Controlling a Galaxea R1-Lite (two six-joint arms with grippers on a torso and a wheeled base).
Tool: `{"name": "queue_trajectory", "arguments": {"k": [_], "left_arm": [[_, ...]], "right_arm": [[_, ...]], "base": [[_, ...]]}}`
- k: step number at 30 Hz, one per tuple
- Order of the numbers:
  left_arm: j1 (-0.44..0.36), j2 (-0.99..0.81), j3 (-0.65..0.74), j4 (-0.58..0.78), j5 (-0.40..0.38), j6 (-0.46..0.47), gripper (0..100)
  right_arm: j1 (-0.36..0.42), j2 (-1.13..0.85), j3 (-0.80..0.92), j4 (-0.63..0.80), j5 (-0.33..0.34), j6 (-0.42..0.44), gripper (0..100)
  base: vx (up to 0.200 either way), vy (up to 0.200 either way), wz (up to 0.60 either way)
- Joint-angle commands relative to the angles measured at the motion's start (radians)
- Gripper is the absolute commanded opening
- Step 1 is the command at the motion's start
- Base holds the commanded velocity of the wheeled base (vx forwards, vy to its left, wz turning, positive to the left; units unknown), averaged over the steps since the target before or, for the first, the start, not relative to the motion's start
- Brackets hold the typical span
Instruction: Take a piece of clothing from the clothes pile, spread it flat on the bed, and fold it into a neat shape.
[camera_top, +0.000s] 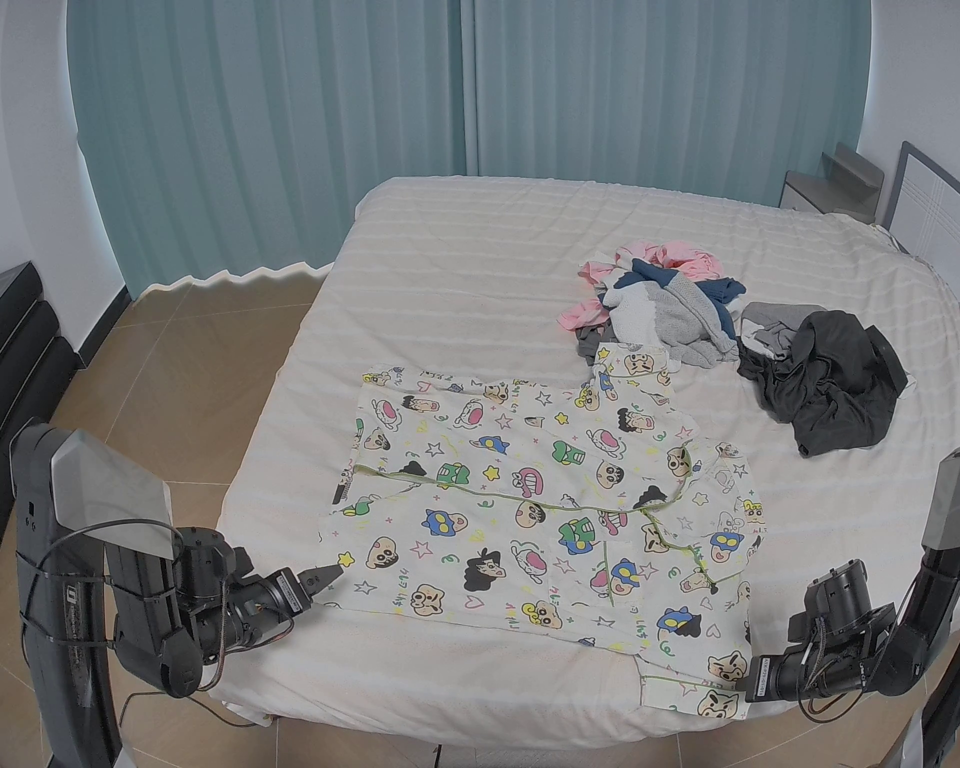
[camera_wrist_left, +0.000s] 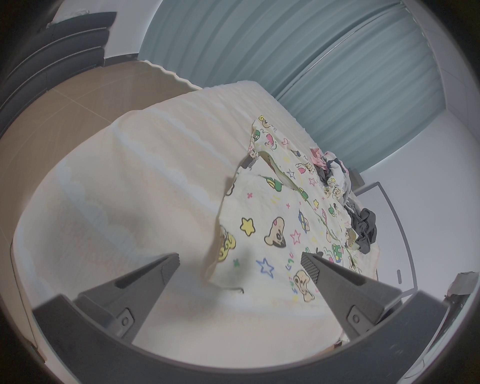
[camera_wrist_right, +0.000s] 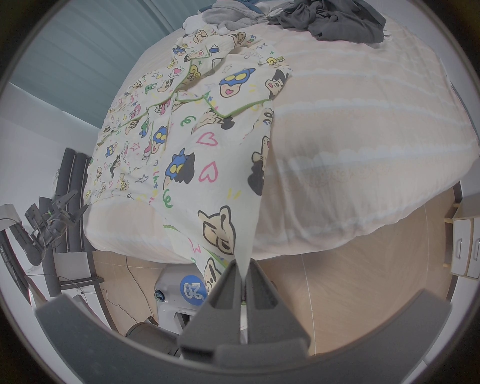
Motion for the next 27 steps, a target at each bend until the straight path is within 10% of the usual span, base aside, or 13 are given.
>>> {"name": "queue_trajectory", "arguments": {"k": [1, 15, 16, 27], "left_arm": [[-0.053, 0.067, -0.106, -0.018, 0.051, -0.012, 100], [-0.095, 0.105, -0.128, -0.018, 0.121, -0.01, 100], [-0.095, 0.105, -0.128, -0.018, 0.121, -0.01, 0], [-0.095, 0.075, -0.06, -0.018, 0.126, 0.007, 0]], "right_arm": [[0.002, -0.042, 0.017, 0.0, 0.001, 0.0, 0], [0.01, -0.065, 0.017, -0.001, 0.003, 0.003, 0], [0.01, -0.065, 0.017, -0.001, 0.003, 0.004, 0], [0.012, -0.068, 0.017, 0.0, -0.004, 0.006, 0]], "base": [[0.0, 0.0, 0.0], [0.0, 0.0, 0.0], [0.0, 0.0, 0.0], [0.0, 0.0, 0.0]]}}
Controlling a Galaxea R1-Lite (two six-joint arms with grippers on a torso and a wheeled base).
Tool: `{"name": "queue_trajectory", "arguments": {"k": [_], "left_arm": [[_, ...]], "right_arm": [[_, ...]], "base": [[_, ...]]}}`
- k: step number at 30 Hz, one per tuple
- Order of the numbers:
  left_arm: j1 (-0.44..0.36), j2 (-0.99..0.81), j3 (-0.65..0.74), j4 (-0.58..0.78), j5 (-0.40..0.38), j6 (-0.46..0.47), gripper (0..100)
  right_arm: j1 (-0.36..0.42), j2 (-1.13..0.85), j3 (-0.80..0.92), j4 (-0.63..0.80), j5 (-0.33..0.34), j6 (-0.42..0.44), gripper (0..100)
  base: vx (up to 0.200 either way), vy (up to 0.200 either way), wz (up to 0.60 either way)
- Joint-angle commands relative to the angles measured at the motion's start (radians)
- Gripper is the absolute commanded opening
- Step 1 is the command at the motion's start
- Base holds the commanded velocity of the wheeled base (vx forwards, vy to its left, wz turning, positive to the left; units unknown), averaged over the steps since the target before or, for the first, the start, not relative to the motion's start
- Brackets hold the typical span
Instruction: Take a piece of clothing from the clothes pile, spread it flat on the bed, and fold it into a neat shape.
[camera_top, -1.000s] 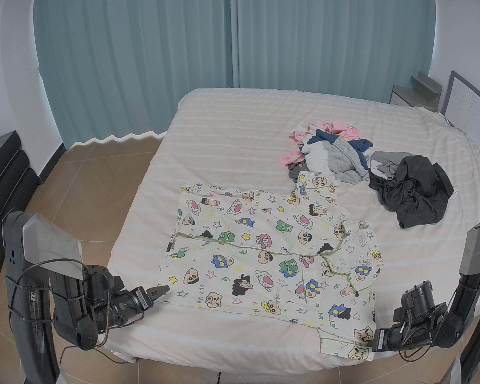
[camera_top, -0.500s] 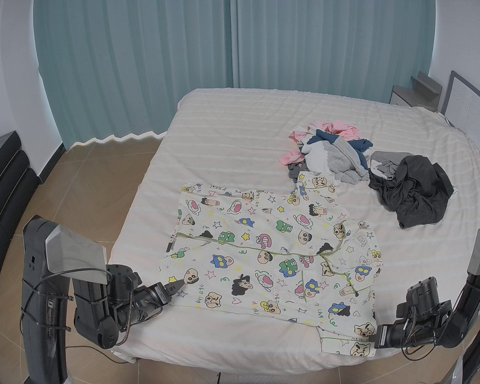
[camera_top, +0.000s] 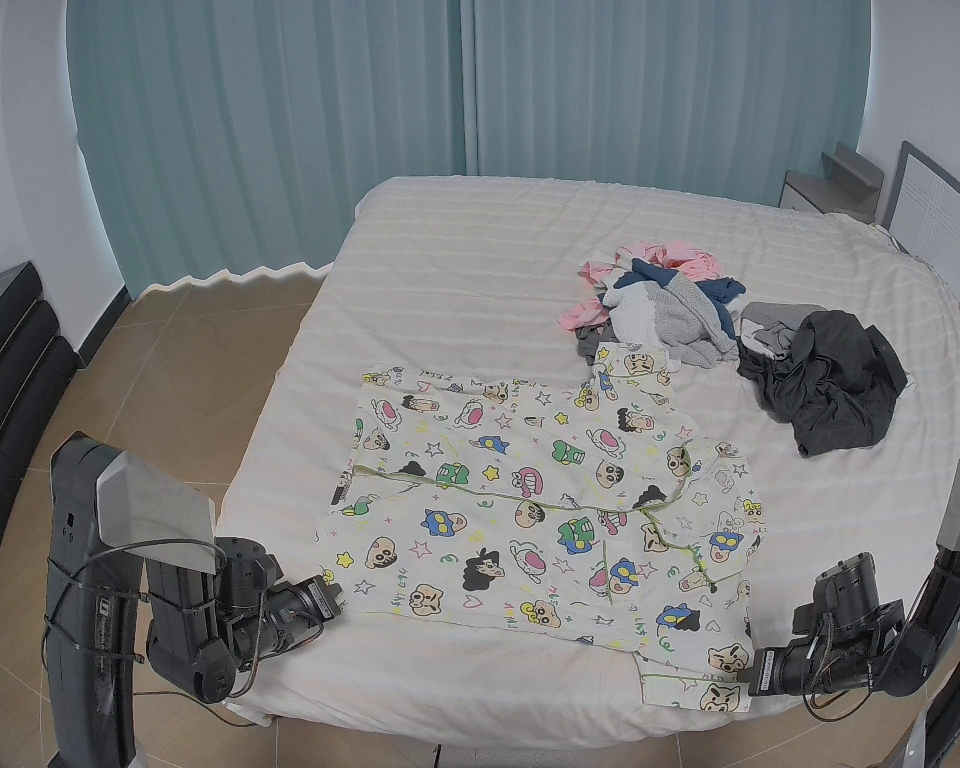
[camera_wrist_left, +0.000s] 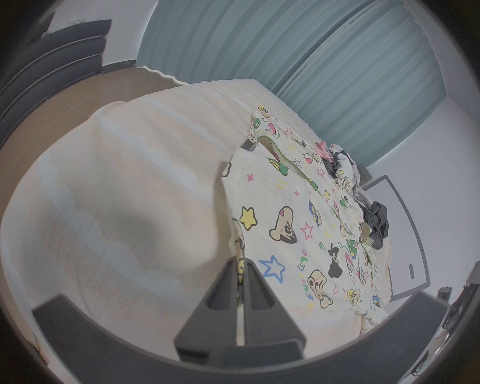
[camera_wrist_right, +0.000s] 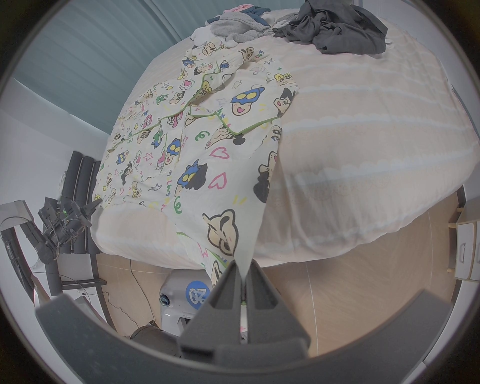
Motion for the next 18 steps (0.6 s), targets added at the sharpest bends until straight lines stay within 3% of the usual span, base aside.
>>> {"name": "queue_trajectory", "arguments": {"k": [1, 18], "left_arm": [[0.002, -0.033, 0.054, -0.018, -0.007, 0.018, 0], [0.026, -0.068, 0.18, 0.011, -0.019, 0.211, 0]], "right_arm": [[0.001, -0.004, 0.018, 0.002, -0.006, 0.003, 0], [0.008, -0.082, 0.018, 0.188, -0.004, -0.026, 0]], "base": [[0.0, 0.0, 0.0], [0.0, 0.0, 0.0]]}}
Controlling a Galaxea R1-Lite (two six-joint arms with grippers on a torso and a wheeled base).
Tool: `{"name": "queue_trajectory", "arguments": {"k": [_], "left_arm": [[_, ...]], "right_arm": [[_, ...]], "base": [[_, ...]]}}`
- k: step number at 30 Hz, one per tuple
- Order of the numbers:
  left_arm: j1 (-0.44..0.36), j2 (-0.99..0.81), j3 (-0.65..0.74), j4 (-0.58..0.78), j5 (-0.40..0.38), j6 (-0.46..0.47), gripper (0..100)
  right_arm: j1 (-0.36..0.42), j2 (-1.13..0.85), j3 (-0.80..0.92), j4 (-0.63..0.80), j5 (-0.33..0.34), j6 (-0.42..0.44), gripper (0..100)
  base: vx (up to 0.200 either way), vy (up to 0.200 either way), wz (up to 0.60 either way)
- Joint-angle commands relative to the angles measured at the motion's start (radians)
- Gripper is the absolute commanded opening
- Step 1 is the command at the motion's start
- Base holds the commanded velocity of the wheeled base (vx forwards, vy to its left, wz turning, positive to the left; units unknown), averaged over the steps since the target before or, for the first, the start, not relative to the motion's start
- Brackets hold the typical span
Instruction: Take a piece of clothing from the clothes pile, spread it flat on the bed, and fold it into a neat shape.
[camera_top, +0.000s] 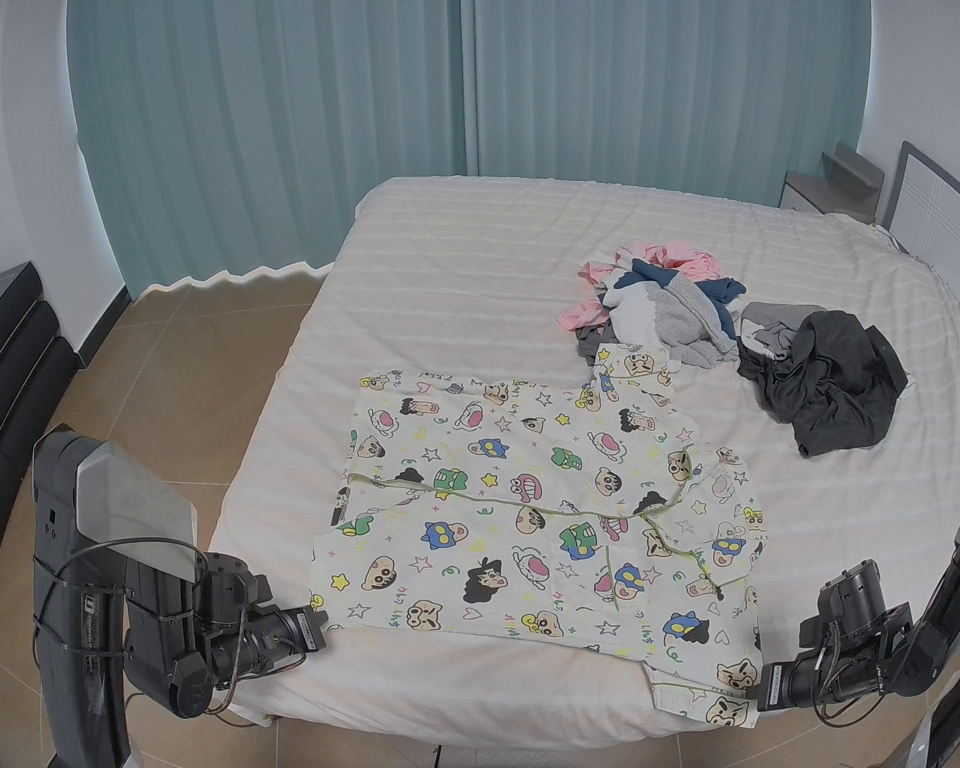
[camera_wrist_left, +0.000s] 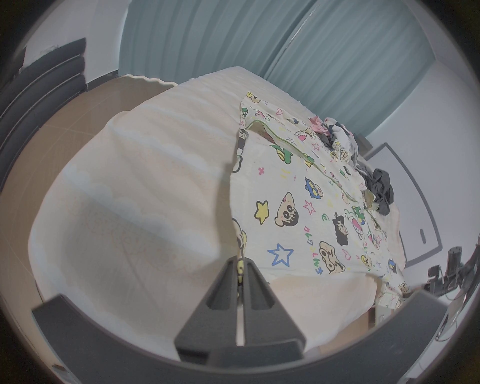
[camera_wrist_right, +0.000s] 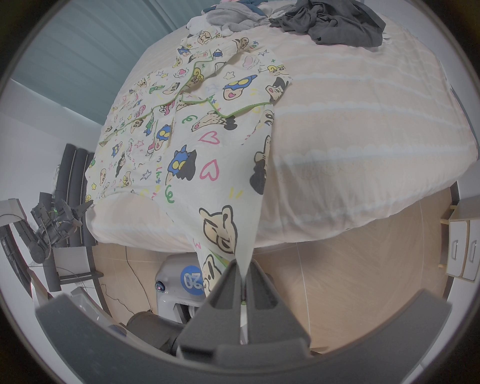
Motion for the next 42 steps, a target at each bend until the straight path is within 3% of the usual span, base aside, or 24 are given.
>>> {"name": "queue_trajectory", "arguments": {"k": [1, 15, 32, 33, 34, 42], "left_arm": [[0.013, -0.013, 0.021, 0.012, 0.001, 0.03, 0], [0.02, -0.089, 0.052, 0.222, -0.001, 0.125, 0], [0.028, -0.083, 0.032, 0.216, -0.018, 0.123, 0], [0.028, -0.083, 0.034, 0.216, -0.018, 0.123, 0], [0.028, -0.083, 0.034, 0.216, -0.018, 0.123, 100], [0.034, -0.089, 0.027, 0.176, -0.016, 0.128, 100]], "right_arm": [[0.005, -0.008, 0.018, 0.023, 0.001, -0.013, 0], [0.005, 0.046, 0.018, 0.05, -0.002, -0.03, 0], [0.007, 0.049, 0.018, 0.044, 0.0, -0.028, 0], [0.007, 0.048, 0.018, 0.041, 0.0, -0.028, 100], [0.007, 0.048, 0.018, 0.041, 0.0, -0.028, 100], [0.005, 0.003, 0.018, 0.044, -0.019, -0.02, 100]], "base": [[0.0, 0.0, 0.0], [0.0, 0.0, 0.0], [0.0, 0.0, 0.0], [0.0, 0.0, 0.0], [0.0, 0.0, 0.0], [0.0, 0.0, 0.0]]}}
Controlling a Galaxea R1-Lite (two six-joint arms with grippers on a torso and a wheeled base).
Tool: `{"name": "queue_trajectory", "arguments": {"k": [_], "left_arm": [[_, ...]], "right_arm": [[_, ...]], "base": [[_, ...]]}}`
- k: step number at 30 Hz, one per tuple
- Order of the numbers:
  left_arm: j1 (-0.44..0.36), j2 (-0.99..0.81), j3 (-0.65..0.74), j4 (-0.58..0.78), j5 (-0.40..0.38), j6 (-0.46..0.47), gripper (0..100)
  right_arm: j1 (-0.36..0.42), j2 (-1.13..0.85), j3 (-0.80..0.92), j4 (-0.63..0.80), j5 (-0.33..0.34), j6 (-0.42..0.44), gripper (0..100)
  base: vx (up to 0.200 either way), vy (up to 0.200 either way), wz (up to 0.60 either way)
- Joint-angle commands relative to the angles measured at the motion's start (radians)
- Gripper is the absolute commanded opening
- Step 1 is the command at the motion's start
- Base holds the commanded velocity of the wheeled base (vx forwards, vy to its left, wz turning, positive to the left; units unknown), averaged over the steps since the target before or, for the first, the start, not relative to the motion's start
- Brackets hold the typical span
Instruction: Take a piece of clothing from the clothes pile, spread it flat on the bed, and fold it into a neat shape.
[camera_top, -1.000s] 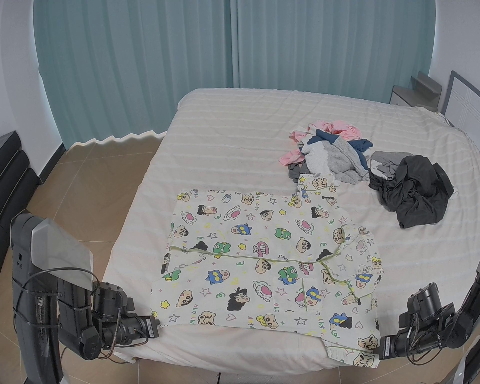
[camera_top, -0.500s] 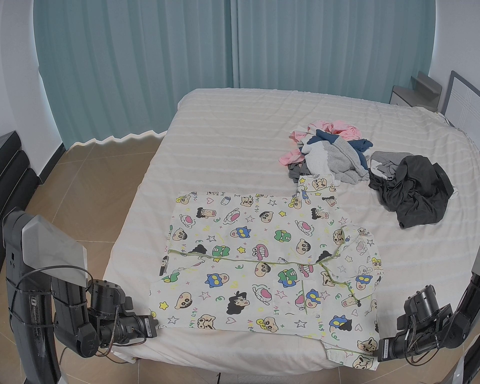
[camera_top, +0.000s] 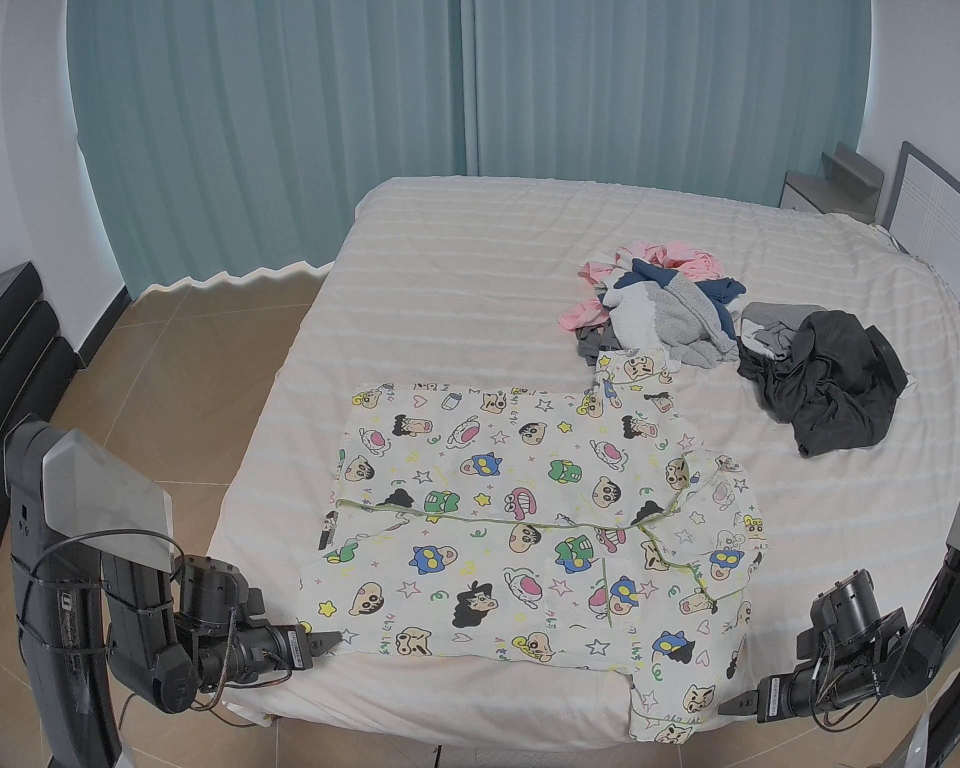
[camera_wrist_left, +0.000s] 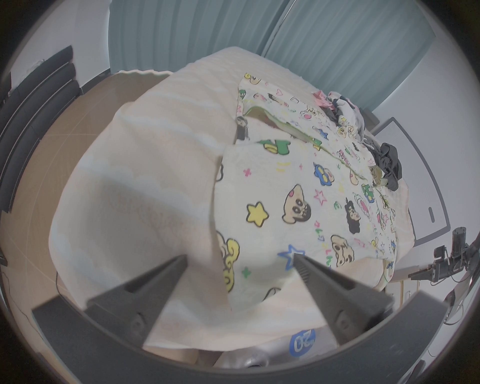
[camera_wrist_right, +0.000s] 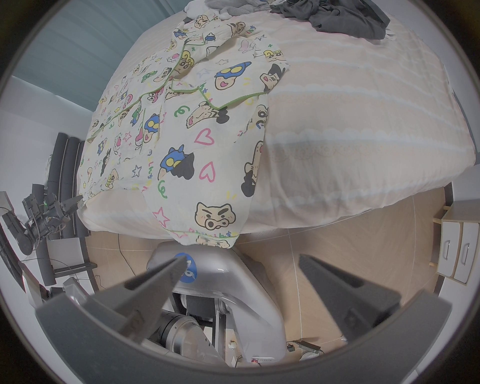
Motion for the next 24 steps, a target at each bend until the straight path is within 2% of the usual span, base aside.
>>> {"name": "queue_trajectory", "arguments": {"k": [1, 7, 10, 12, 14, 15, 20, 24], "left_arm": [[0.009, -0.011, 0.005, -0.058, 0.002, 0.007, 100], [0.025, -0.038, 0.028, -0.219, -0.031, -0.013, 100], [0.032, -0.058, 0.015, -0.222, -0.032, -0.057, 100], [0.054, -0.118, 0.008, -0.222, -0.046, -0.135, 100], [0.055, -0.121, 0.008, -0.222, -0.047, -0.138, 100], [0.062, -0.153, -0.008, -0.222, -0.077, -0.177, 100], [0.077, -0.158, -0.025, -0.222, -0.087, -0.212, 100], [0.075, -0.159, -0.023, -0.222, -0.089, -0.209, 100]], "right_arm": [[0.0, -0.044, 0.017, -0.001, -0.013, 0.002, 100], [-0.009, -0.169, 0.017, 0.005, -0.019, 0.013, 100], [-0.023, -0.208, 0.017, 0.005, -0.019, 0.013, 100], [-0.057, -0.262, 0.017, 0.005, -0.019, 0.013, 100], [-0.058, -0.264, 0.017, 0.005, -0.019, 0.013, 100], [-0.086, -0.299, 0.017, 0.004, -0.018, 0.013, 100], [-0.129, -0.357, -0.009, -0.007, -0.013, 0.02, 100], [-0.152, -0.386, -0.102, -0.005, -0.016, 0.103, 100]], "base": [[0.0, 0.0, 0.0], [0.0, 0.0, 0.0], [0.0, 0.0, 0.0], [0.0, 0.0, 0.0], [0.0, 0.0, 0.0], [0.0, 0.0, 0.0], [0.2, 0.0, 0.0], [0.2, 0.0, 0.0]]}}
